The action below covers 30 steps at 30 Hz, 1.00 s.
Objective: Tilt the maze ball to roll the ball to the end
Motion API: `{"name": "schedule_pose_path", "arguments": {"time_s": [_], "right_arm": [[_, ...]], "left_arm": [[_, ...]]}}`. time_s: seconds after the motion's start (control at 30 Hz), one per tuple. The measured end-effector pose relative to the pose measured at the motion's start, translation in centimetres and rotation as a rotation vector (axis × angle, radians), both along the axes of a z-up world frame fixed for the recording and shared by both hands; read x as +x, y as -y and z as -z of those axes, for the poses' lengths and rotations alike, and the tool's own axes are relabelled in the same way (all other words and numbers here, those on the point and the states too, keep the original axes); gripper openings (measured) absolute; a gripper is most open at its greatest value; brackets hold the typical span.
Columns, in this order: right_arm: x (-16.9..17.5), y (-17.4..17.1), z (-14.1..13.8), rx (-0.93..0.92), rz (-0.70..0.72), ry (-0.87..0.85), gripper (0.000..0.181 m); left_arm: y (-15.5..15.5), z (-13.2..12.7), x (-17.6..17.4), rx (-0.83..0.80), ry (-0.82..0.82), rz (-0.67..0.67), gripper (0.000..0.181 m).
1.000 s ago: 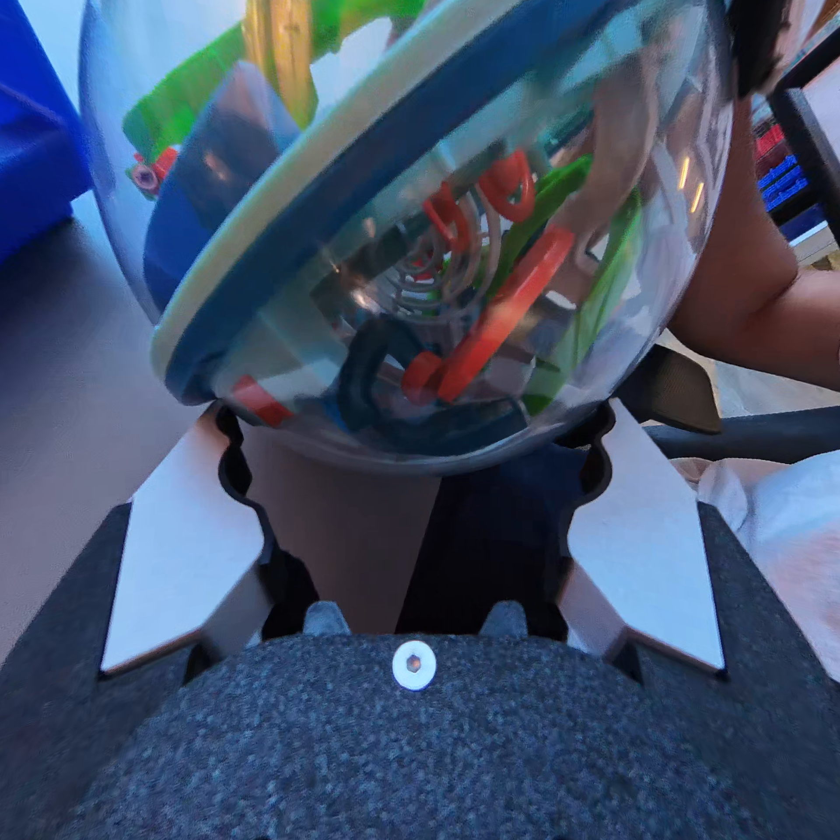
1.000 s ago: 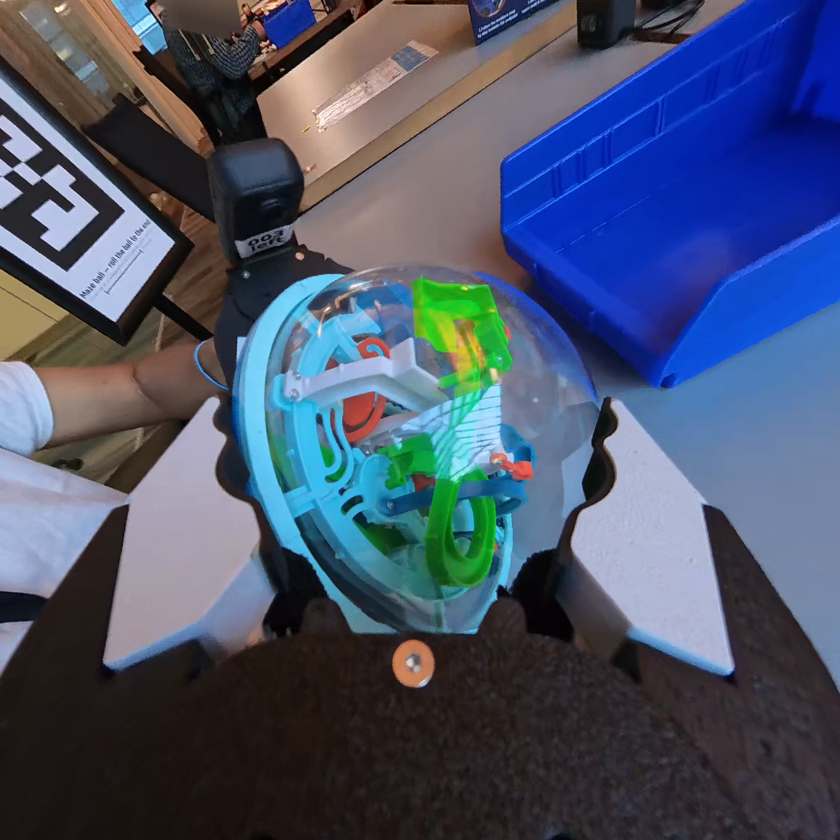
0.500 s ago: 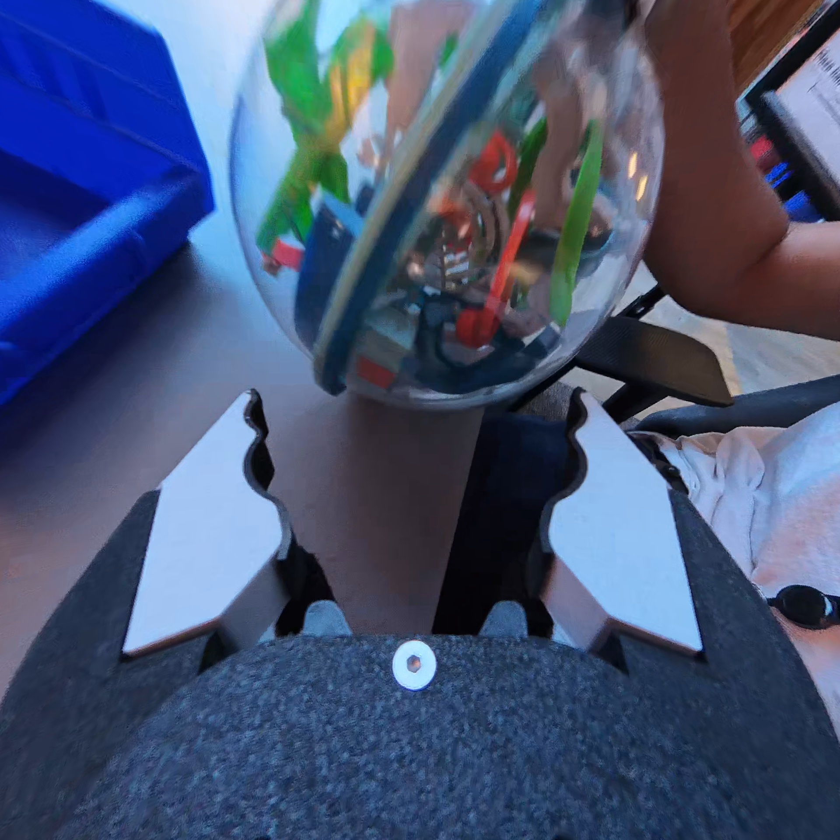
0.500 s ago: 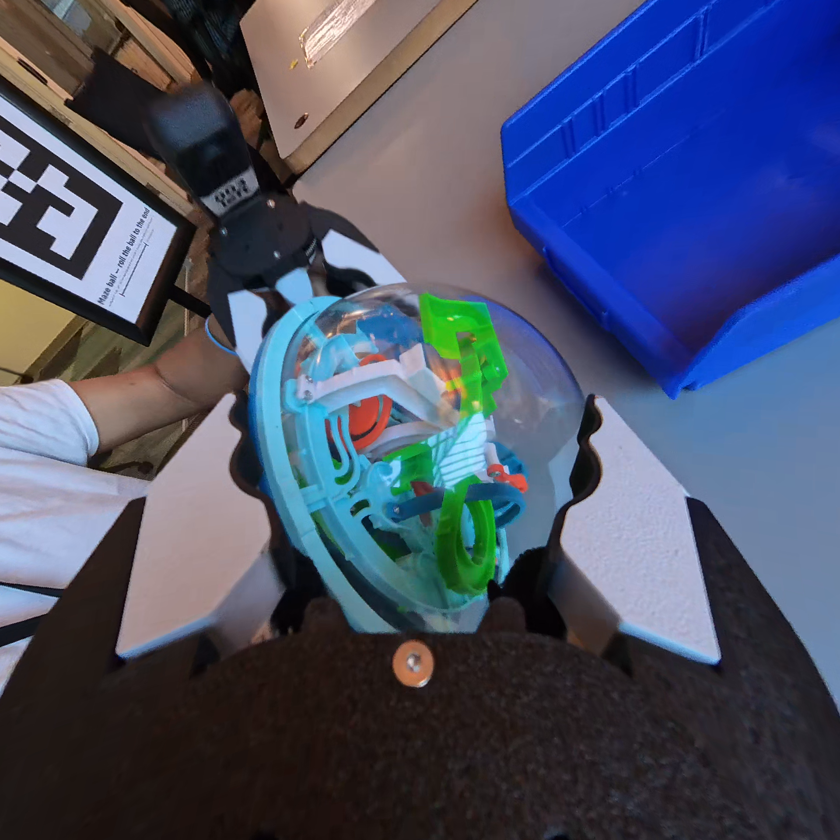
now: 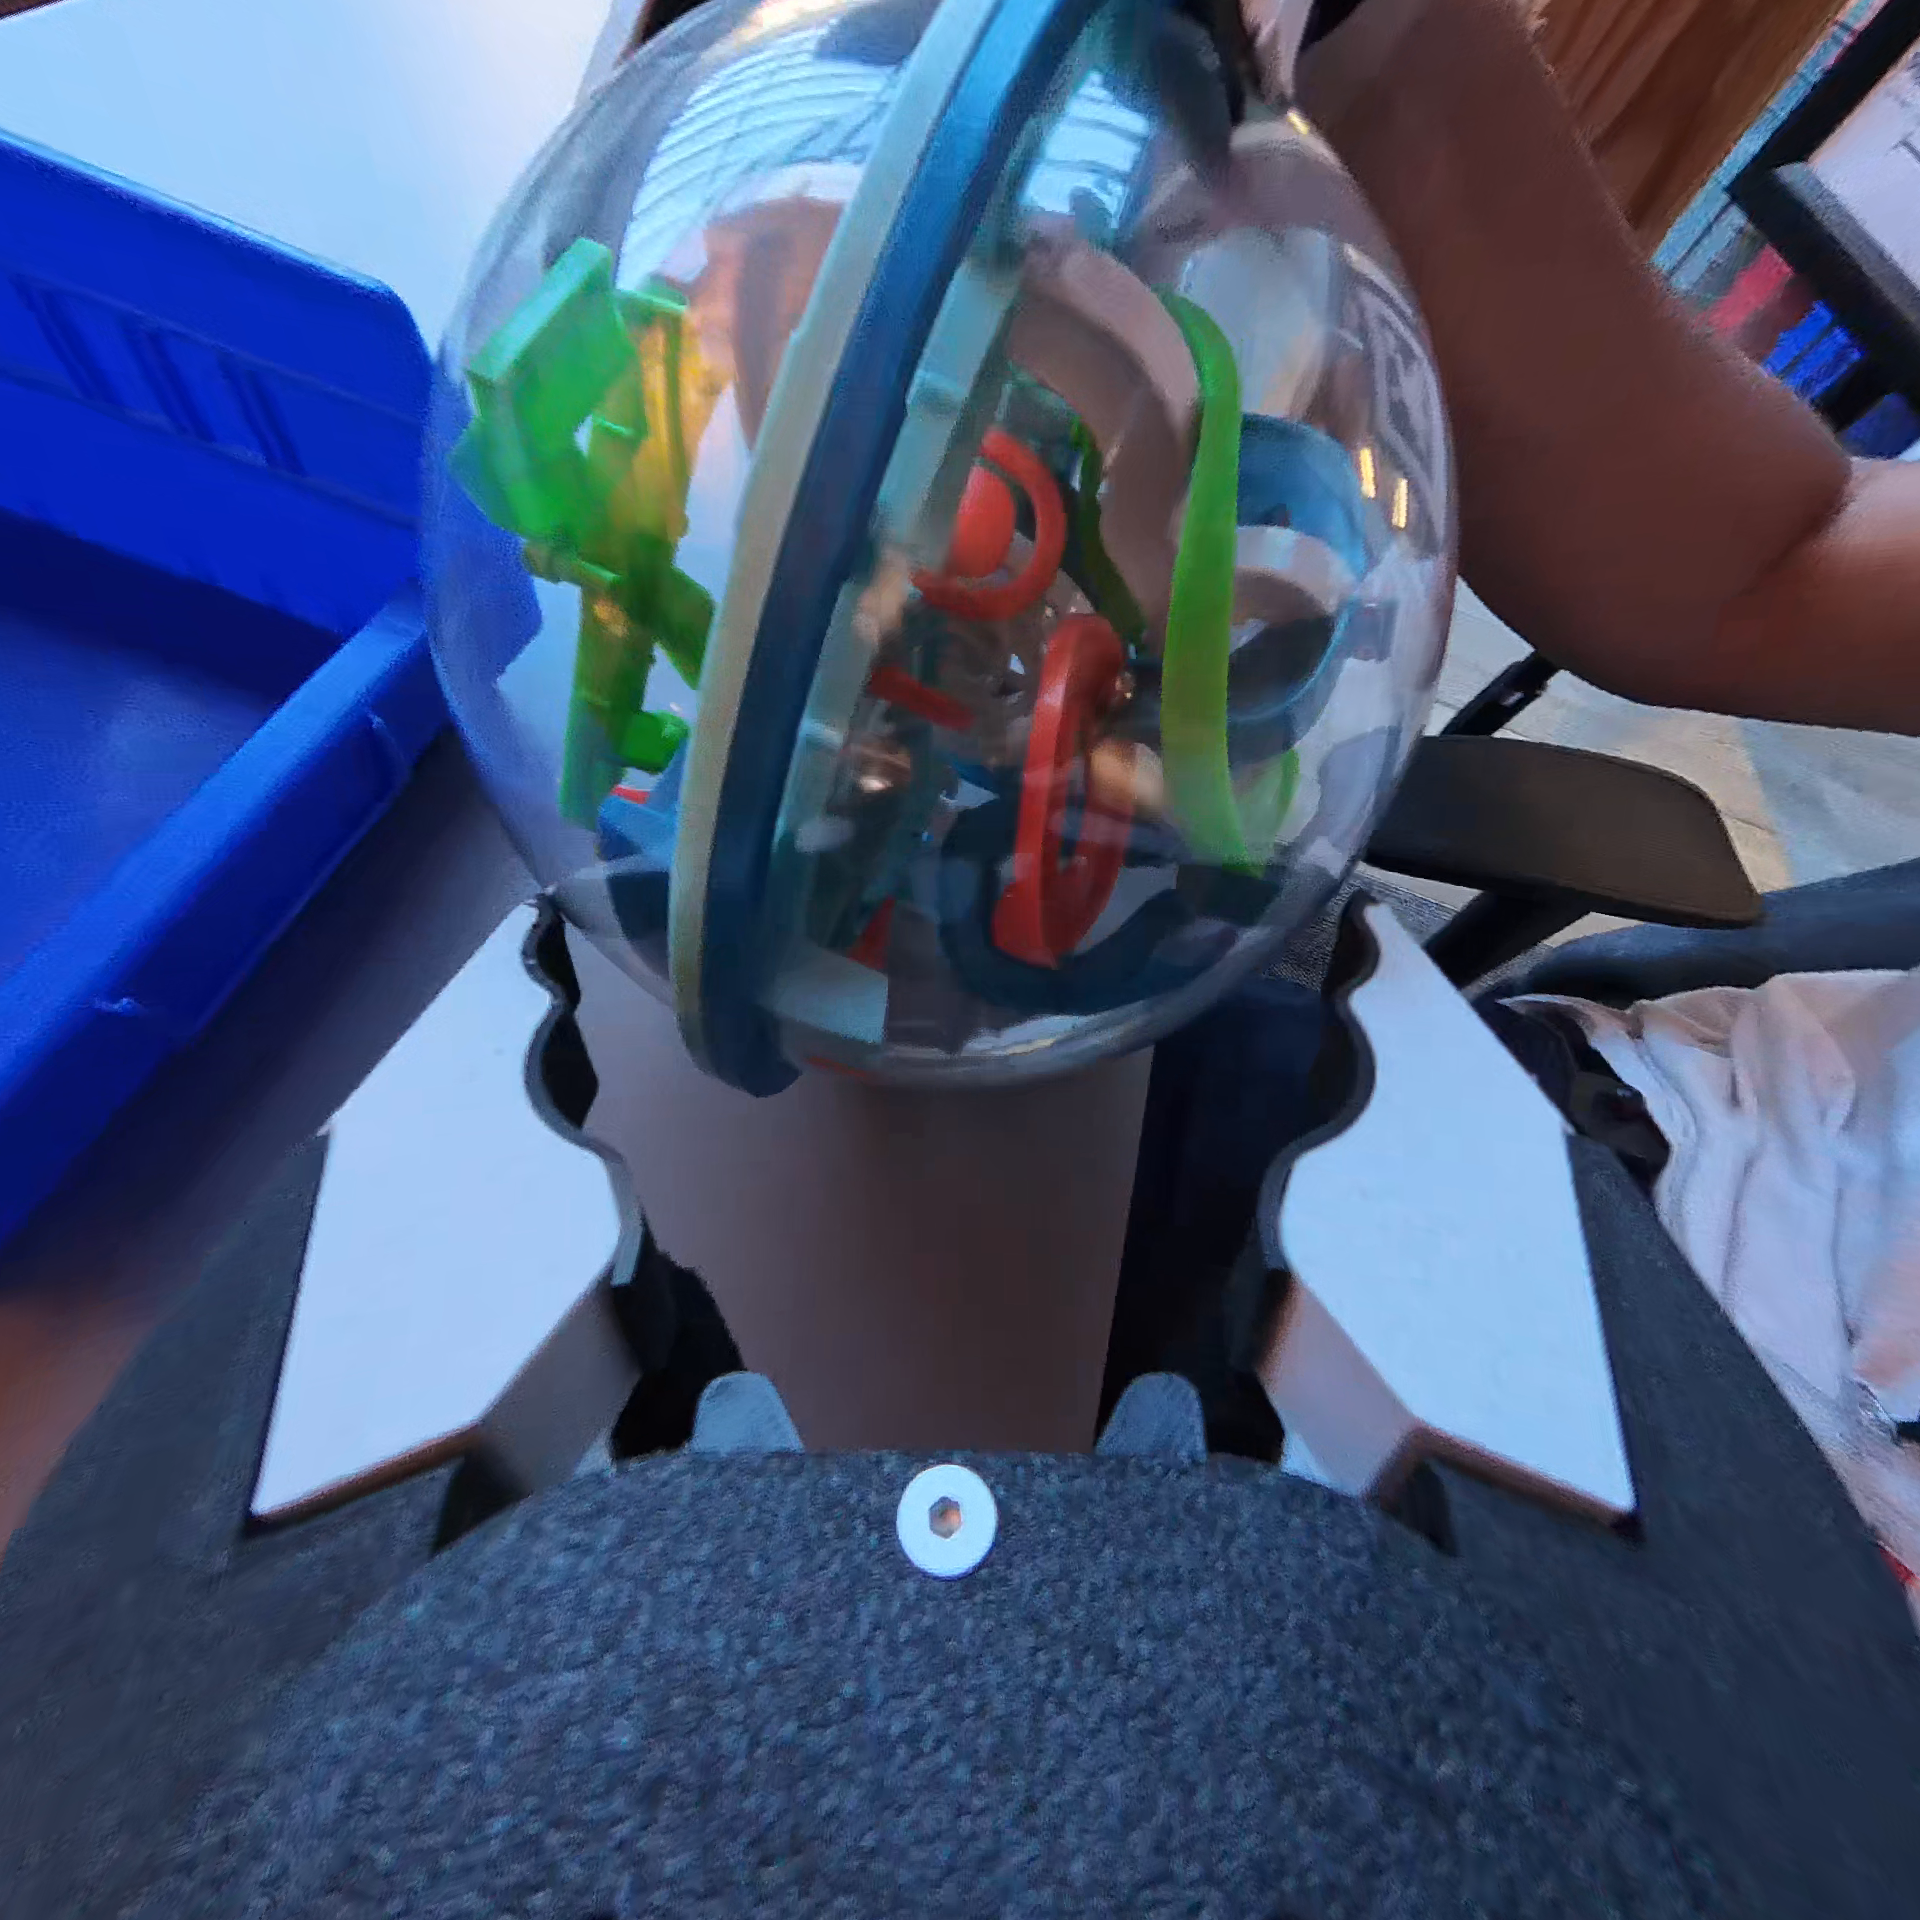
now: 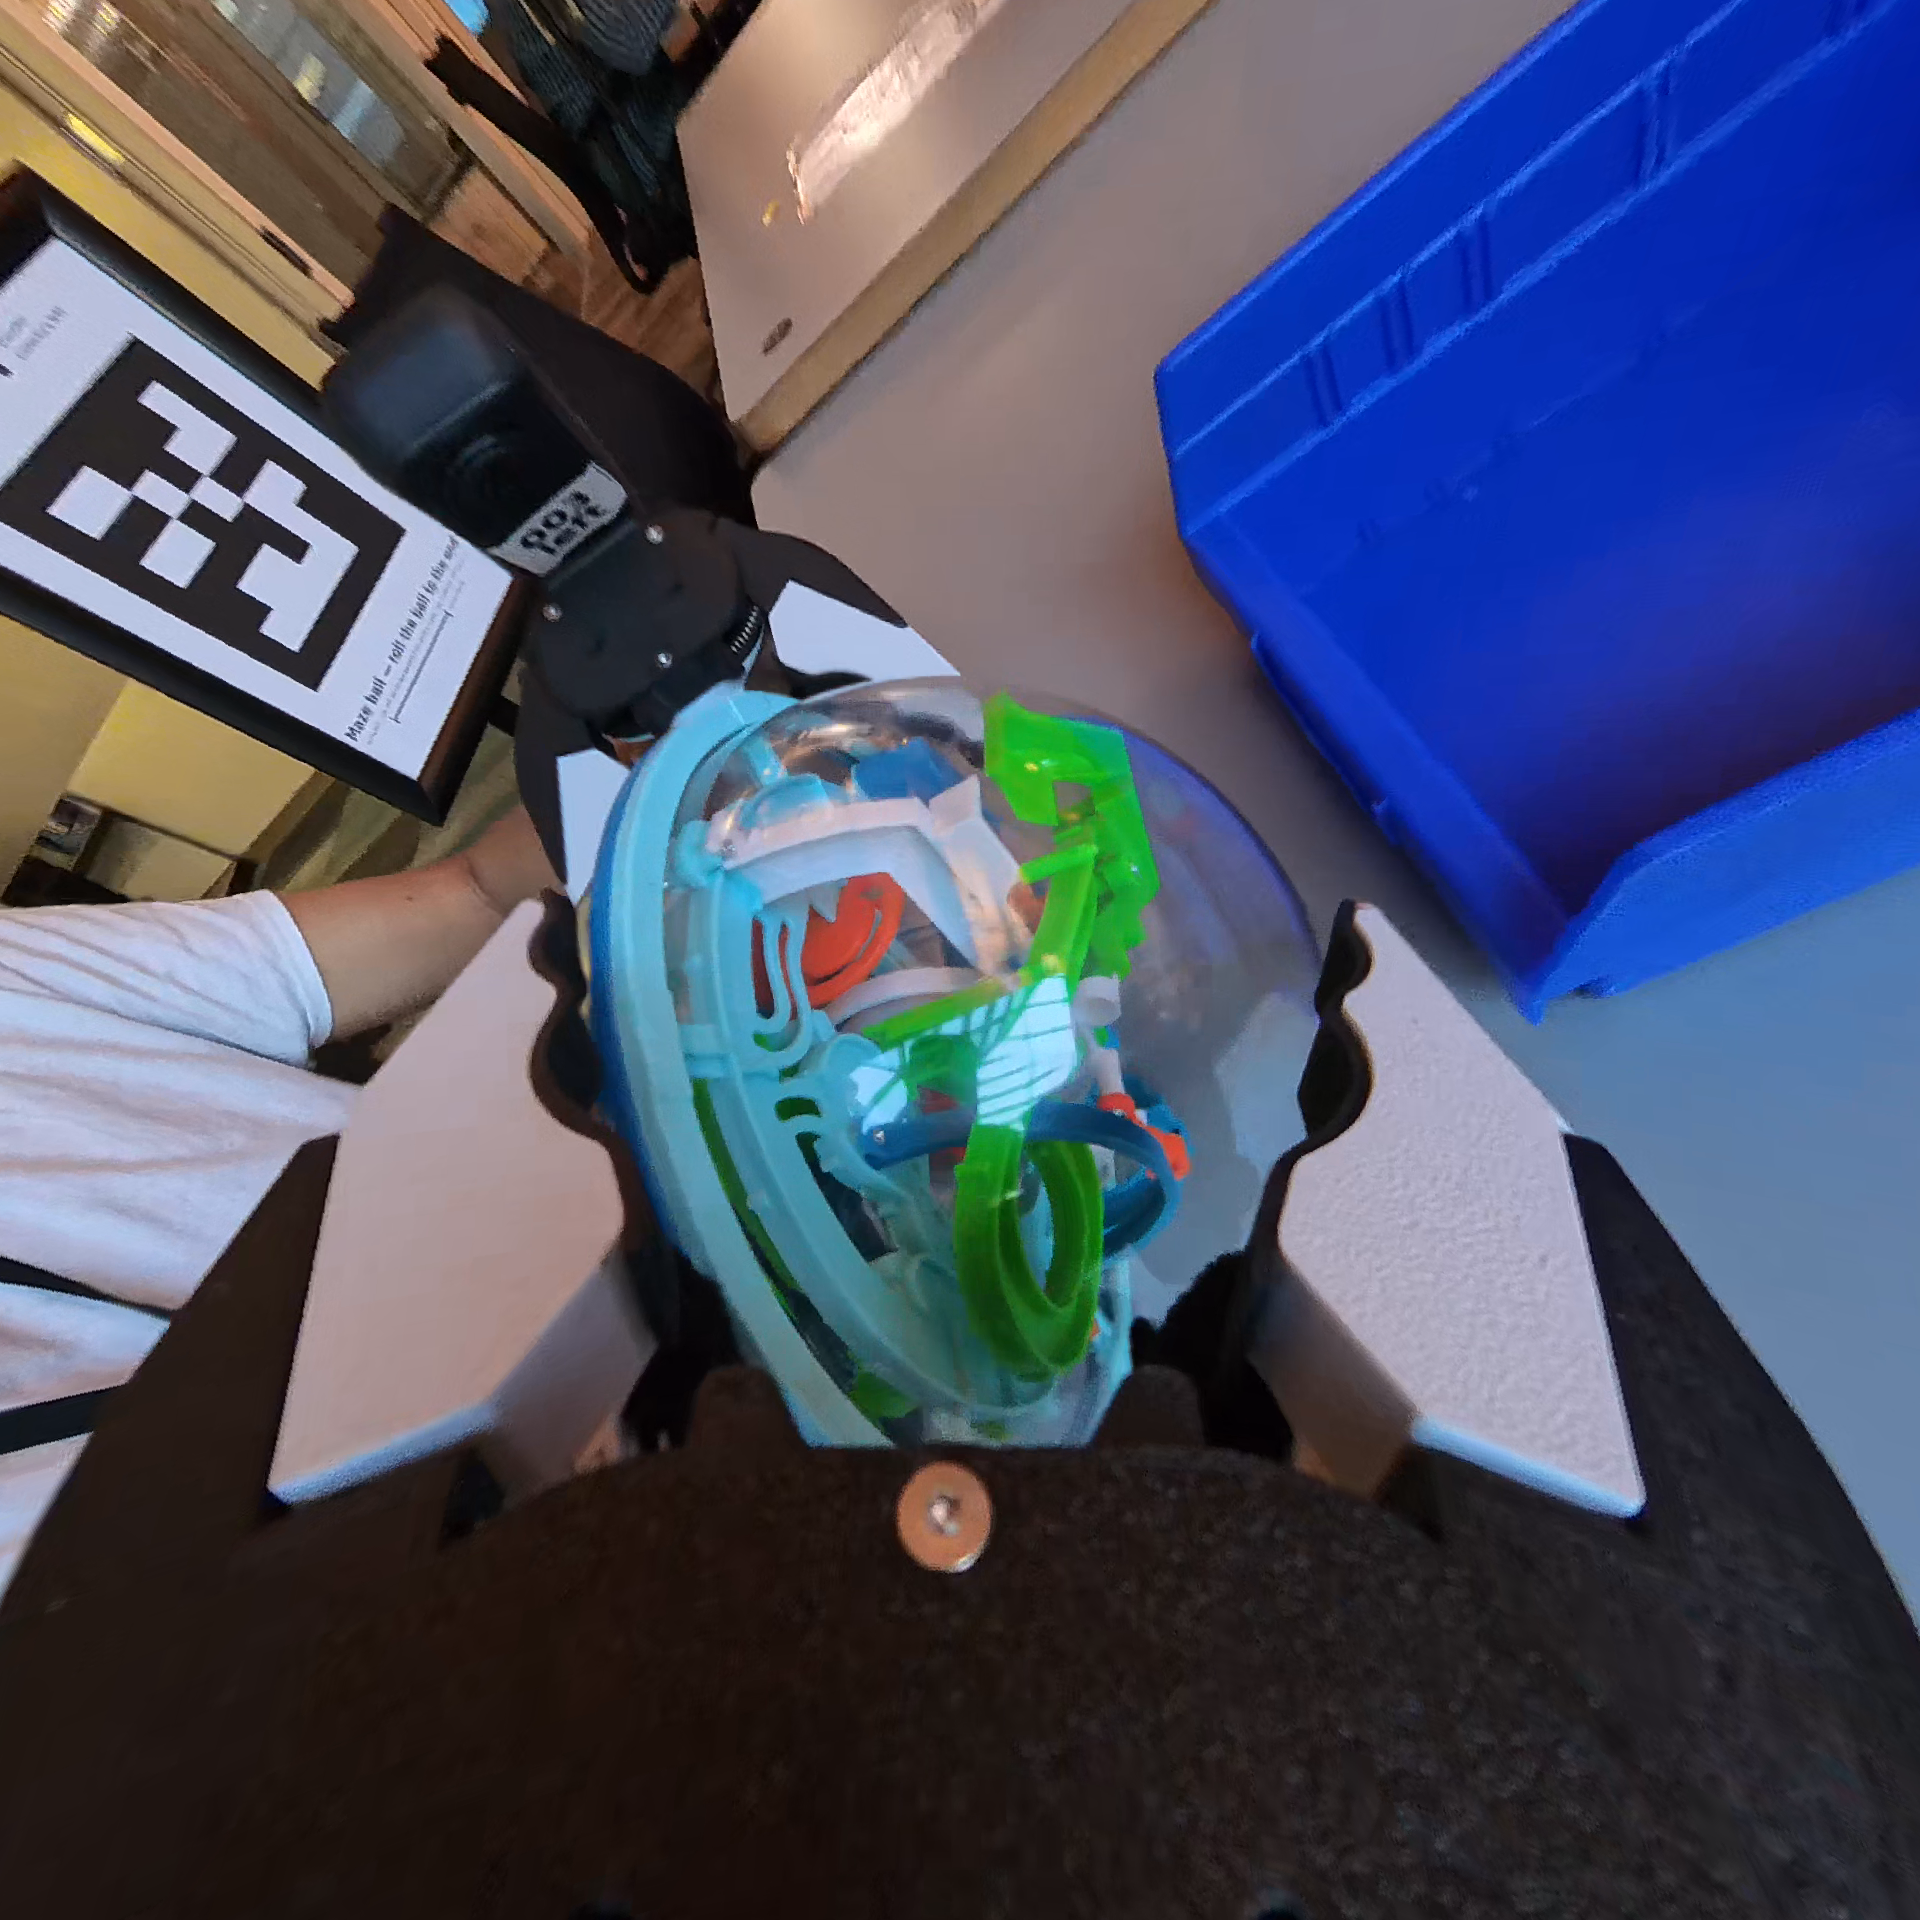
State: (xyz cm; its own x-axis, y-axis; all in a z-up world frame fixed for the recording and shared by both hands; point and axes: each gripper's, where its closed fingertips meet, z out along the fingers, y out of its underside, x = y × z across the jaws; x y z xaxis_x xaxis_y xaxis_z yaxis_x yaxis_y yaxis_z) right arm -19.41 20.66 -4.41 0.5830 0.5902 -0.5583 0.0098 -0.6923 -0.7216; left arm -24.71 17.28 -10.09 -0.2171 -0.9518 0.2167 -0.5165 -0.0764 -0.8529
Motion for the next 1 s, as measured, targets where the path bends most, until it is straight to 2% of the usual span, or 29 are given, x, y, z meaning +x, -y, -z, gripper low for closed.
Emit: {"name": "schedule_pose_path", "arguments": {"time_s": [0.13, 0.2, 0.3, 0.43, 0.57, 0.67, 0.73, 0.8, 0.87, 1.0], "right_arm": [[3.0, 0.5, -2.4, 0.196, 0.107, -0.099, 0.136], [4.9, 2.2, -3.4, 0.290, 0.181, -0.120, 0.136], [7.3, 5.0, -3.4, 0.482, 0.350, -0.084, 0.136], [7.7, 8.1, 0.4, 0.559, 0.518, 0.095, 0.147], [6.2, 9.6, 2.1, 0.676, 0.674, 0.219, 0.149], [6.0, 8.9, 2.6, 0.760, 0.725, 0.374, 0.138], [6.2, 8.2, 2.7, 0.736, 0.729, 0.362, 0.146], [7.1, 7.9, 2.7, 0.728, 0.732, 0.338, 0.144], [7.7, 7.7, 2.9, 0.723, 0.706, 0.320, 0.139], [8.2, 7.5, 2.9, 0.710, 0.626, 0.234, 0.136]], "left_arm": [[-0.1, -0.3, 0.8, -0.039, 0.001, -0.031, 0.138], [-0.3, -0.4, 1.1, -0.062, -0.003, -0.041, 0.138], [-0.6, -0.5, 1.6, -0.110, -0.011, -0.066, 0.137], [-0.4, 0.1, 2.2, -0.158, -0.052, -0.122, 0.133], [1.4, -0.3, 3.1, -0.261, -0.014, -0.141, 0.131], [3.1, -0.4, 3.9, -0.234, -0.014, -0.106, 0.129], [4.3, -0.2, 4.3, -0.206, -0.030, -0.077, 0.130], [4.7, 0.0, 4.4, -0.169, -0.038, -0.062, 0.130], [4.2, -0.1, 4.3, -0.132, -0.035, -0.057, 0.128], [0.3, -2.0, 4.5, 0.013, 0.046, -0.073, 0.132]]}}
